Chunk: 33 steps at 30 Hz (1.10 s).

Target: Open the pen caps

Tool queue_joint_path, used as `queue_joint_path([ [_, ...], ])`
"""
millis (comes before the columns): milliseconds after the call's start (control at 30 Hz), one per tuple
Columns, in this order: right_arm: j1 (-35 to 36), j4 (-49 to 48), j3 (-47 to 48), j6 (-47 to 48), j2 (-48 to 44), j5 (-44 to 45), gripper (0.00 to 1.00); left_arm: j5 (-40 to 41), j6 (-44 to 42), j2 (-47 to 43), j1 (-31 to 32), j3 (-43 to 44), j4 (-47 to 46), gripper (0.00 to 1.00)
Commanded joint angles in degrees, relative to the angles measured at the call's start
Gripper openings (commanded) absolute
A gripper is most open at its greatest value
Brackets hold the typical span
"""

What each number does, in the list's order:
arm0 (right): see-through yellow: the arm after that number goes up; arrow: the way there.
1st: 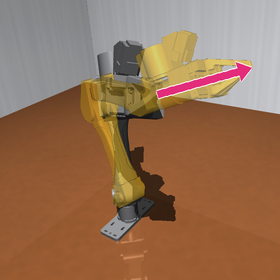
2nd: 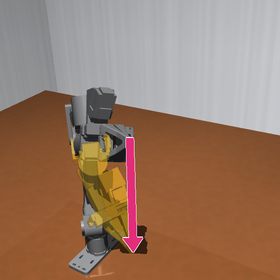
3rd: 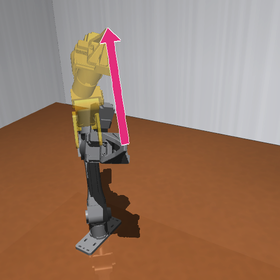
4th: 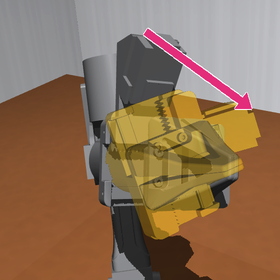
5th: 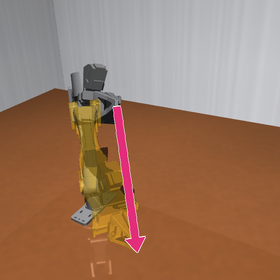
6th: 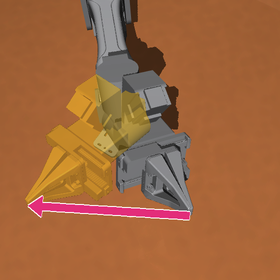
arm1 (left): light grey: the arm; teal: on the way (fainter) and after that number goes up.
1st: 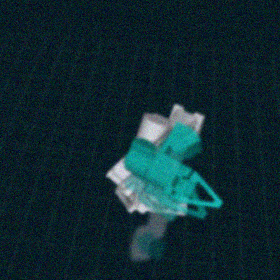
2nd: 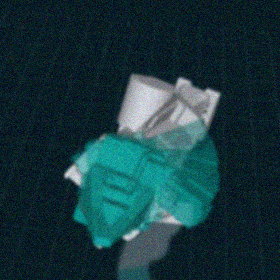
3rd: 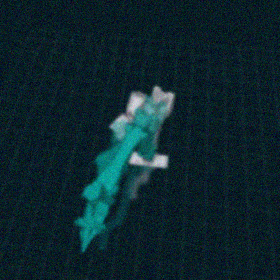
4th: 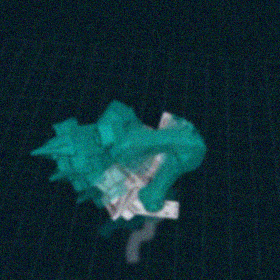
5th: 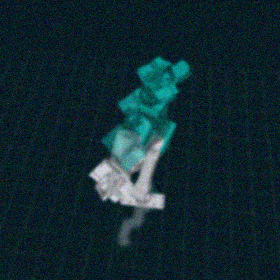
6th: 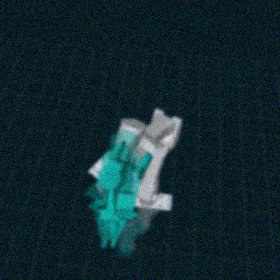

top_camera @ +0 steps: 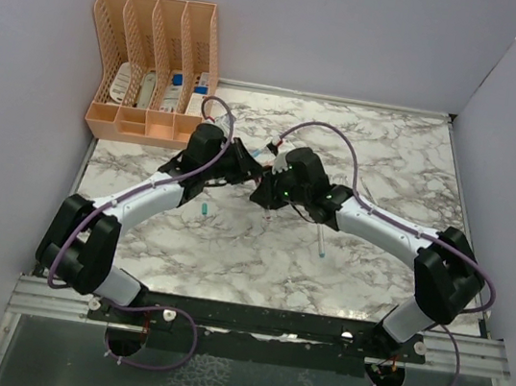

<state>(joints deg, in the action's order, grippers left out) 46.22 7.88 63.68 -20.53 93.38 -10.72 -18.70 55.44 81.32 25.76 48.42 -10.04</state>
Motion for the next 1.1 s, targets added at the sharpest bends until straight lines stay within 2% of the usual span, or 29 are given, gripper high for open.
queue_joint_path([
  [0,0.3,0.2,-5.6,-0.4,-5.6,-1.7,0.01,1.5,-1.8,5.3,-4.2,8.1,-1.9,0.00],
  [167,0.3,0.9,-13.4,-2.2,-12.6,-1.2,0.01,0.1,-3.2,11.8,-8.0,15.7,-2.2,0.00],
  [367,0.0,4.5,-14.8,-2.8,-16.0,3.6,0.01,-1.4,-4.8,12.8,-8.2,15.5,0.6,0.00],
  [467,-1.0,8.0,-13.1,-2.6,-15.8,8.3,0.01,2.2,-9.7,10.0,-8.2,14.3,8.6,0.00],
  [600,-4.8,11.2,-11.1,-1.9,-15.3,12.9,0.01,11.4,-16.9,4.5,-8.2,11.7,20.6,0.00],
  [700,-8.5,12.3,-9.8,-1.2,-15.0,14.5,0.01,17.2,-19.2,0.2,-8.5,8.6,26.1,0.00],
  [833,-12.8,14.8,-7.0,0.1,-13.7,15.7,0.01,21.3,-20.3,-2.8,-8.9,4.4,29.6,0.00],
  [1067,-18.8,17.5,-5.2,1.9,-10.8,14.9,0.01,23.8,-21.9,-1.3,-9.4,-0.2,30.7,0.00],
])
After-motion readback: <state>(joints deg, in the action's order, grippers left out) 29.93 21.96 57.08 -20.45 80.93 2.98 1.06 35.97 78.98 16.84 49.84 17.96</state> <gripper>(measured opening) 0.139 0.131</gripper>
